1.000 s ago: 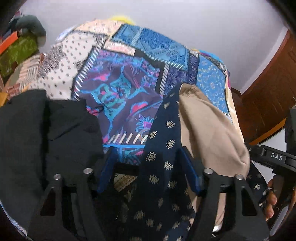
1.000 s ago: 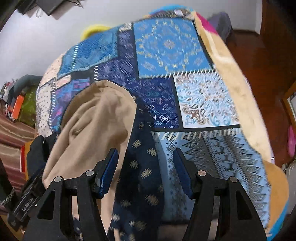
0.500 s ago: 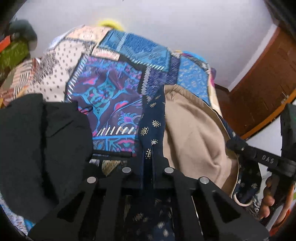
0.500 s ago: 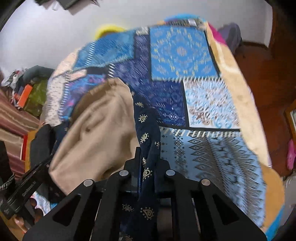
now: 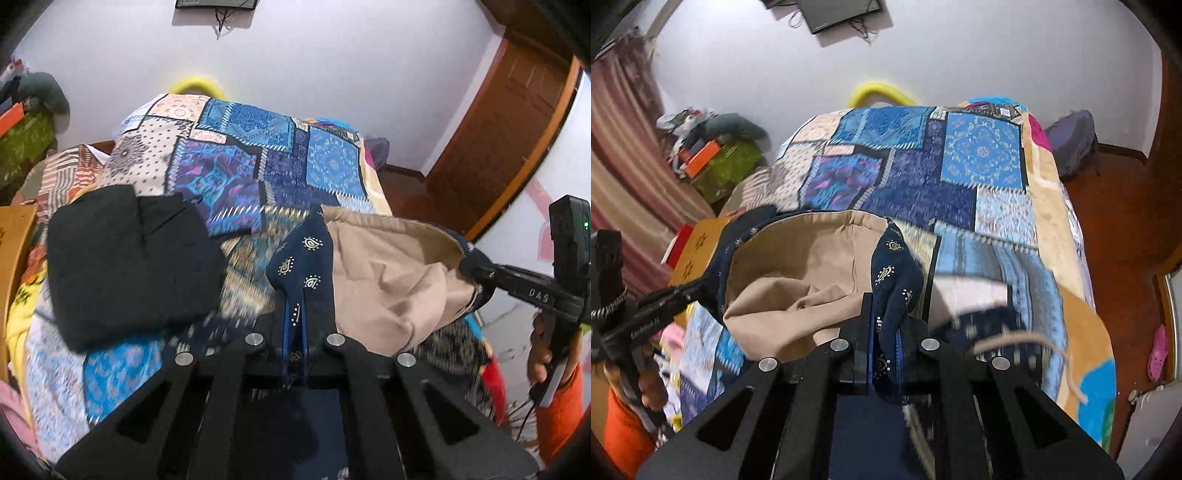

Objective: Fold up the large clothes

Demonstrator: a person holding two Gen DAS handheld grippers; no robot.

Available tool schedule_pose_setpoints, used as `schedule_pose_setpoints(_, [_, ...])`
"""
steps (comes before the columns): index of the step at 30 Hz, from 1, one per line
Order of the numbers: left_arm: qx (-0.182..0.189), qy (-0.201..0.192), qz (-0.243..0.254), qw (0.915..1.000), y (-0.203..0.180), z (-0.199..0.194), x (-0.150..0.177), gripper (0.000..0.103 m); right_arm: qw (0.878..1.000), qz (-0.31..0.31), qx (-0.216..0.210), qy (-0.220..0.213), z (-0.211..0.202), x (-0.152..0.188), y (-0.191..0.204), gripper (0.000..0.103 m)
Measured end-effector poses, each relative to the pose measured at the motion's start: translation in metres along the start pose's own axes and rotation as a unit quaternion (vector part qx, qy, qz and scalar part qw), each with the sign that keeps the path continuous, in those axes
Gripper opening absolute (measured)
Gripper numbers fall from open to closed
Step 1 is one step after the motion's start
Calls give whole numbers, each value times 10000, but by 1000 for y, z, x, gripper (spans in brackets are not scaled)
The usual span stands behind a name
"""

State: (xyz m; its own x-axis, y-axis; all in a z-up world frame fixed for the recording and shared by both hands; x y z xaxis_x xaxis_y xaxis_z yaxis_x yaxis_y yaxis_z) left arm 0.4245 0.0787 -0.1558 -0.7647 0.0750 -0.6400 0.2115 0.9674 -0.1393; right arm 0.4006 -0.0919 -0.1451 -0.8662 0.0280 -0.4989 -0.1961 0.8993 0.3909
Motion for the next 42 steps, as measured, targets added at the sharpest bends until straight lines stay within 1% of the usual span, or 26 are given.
schedule_pose_setpoints(4, [3,49,-13,10000,-4,-15,41,3,9999,-81,148,37,-6,34,-15,7])
schedule_pose_setpoints(7, [-85,162,-39,9998,-4,-17,73,3,9995,-28,278,124,-5,54,-30,7])
schedule_pose_setpoints(10, [-171,394,-104,9990,-1,-4,105,4,9990,56,397,210,-2,73,-44,7])
schedule_pose_setpoints(13, [-295,671,-136,9972,3,14,136,3,9978,110,538,382,12,92,-60,8])
schedule_pose_setpoints(15, [-318,832,-73,9960,4,26,154,4,9969,77,631,470,20,102,-67,8])
schedule_pose_setpoints(17, [-438,919,104,9948,3,33,163,4,9968,6,663,443,20,108,-69,8])
schedule_pose_setpoints(19, [-579,866,337,9940,0,31,163,4,9970,-52,692,355,17,106,-70,8])
schedule_pose_setpoints(20, [-630,851,466,9933,-3,29,160,5,9972,-97,686,295,14,104,-68,12])
schedule_pose_setpoints(21, [-683,841,637,9921,-7,26,156,5,9971,-140,705,258,11,100,-67,12])
schedule_pose_setpoints(23, [-723,775,814,9910,-10,20,150,8,9973,-199,659,253,6,99,-62,12])
schedule_pose_setpoints(25, [-746,662,902,9909,-11,16,138,16,9976,-263,597,237,1,95,-58,16])
schedule_pose_setpoints(26, [-787,584,894,9912,-9,13,131,19,9976,-311,591,186,-2,92,-55,22])
schedule_pose_setpoints(27, [-802,531,867,9916,-7,11,125,27,9975,-352,607,123,-4,89,-53,30])
schedule_pose_setpoints(28, [-806,476,834,9921,-5,11,119,34,9973,-388,628,46,-5,85,-51,34])
schedule_pose_setpoints(29, [-806,406,796,9927,-3,11,112,36,9970,-427,639,-41,-6,81,-49,38])
schedule_pose_setpoints(31, [-808,316,721,9936,3,13,99,38,9969,-485,603,-136,-6,73,-44,39])
schedule_pose_setpoints(36, [-547,184,482,9972,6,26,73,40,9986,-368,383,51,15,60,-39,39])
schedule_pose_setpoints(40, [-388,182,487,9979,2,43,60,41,9986,-390,302,179,34,56,-34,39])
schedule_pose_setpoints(42, [-385,239,553,9974,0,53,57,41,9983,-443,282,234,41,55,-32,39])
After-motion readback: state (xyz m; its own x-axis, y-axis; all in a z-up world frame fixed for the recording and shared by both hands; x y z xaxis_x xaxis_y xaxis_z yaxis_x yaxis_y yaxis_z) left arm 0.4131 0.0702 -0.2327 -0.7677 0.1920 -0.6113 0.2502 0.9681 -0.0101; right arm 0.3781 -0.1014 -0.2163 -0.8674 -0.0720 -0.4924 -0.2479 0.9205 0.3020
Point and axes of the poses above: each gripper's, at about its wrist camera, not at the fingertips, and z roughly the way its jaws point, y to its left, x to its underside, the point moved 9 cm from there along z, roughly the way its jaws point, and after that the axes turned 10 degrees about z, right-handed, at the moved point
